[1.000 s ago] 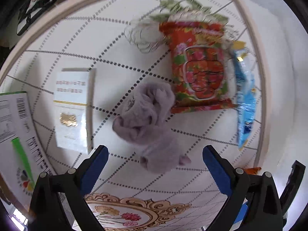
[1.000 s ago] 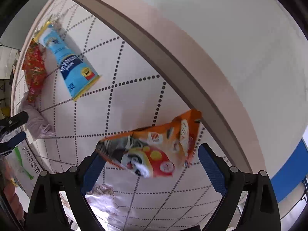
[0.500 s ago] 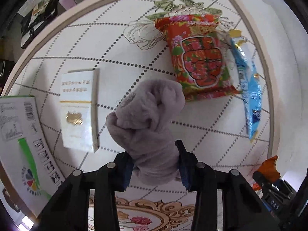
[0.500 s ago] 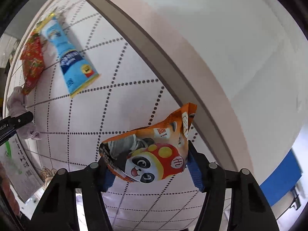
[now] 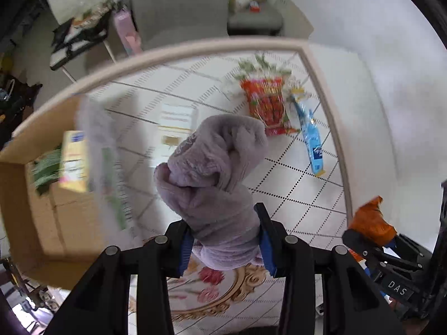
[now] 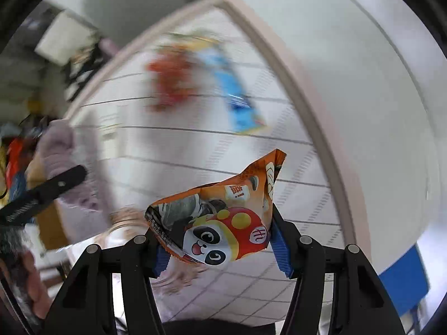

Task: Organize soft objects
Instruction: 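Carry the plush toy and panda bag into the box and release both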

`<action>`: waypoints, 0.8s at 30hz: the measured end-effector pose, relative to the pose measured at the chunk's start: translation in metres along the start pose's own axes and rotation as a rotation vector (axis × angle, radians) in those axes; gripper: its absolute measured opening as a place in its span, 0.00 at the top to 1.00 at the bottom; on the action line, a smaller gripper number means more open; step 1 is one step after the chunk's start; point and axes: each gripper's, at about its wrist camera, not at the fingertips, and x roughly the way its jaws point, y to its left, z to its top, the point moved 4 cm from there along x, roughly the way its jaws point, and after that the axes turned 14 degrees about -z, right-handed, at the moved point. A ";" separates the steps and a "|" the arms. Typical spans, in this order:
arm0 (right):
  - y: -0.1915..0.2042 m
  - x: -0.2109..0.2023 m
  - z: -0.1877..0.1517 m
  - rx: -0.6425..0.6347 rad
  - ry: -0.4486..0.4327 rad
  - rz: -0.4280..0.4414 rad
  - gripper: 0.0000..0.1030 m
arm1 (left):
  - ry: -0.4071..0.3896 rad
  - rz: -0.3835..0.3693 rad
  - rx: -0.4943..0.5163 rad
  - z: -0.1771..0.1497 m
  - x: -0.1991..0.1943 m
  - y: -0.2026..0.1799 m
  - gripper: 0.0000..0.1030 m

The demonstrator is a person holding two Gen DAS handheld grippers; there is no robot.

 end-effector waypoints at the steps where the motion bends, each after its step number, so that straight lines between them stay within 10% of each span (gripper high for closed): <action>1: 0.018 -0.016 0.001 -0.033 -0.023 0.018 0.40 | -0.024 0.001 0.001 -0.006 -0.018 0.004 0.64; 13: 0.228 -0.102 -0.004 -0.299 -0.111 0.150 0.40 | -0.206 0.134 -0.103 -0.041 -0.178 0.145 0.64; 24: 0.345 -0.014 -0.018 -0.395 0.014 -0.060 0.40 | -0.081 0.216 -0.209 -0.028 -0.144 0.291 0.64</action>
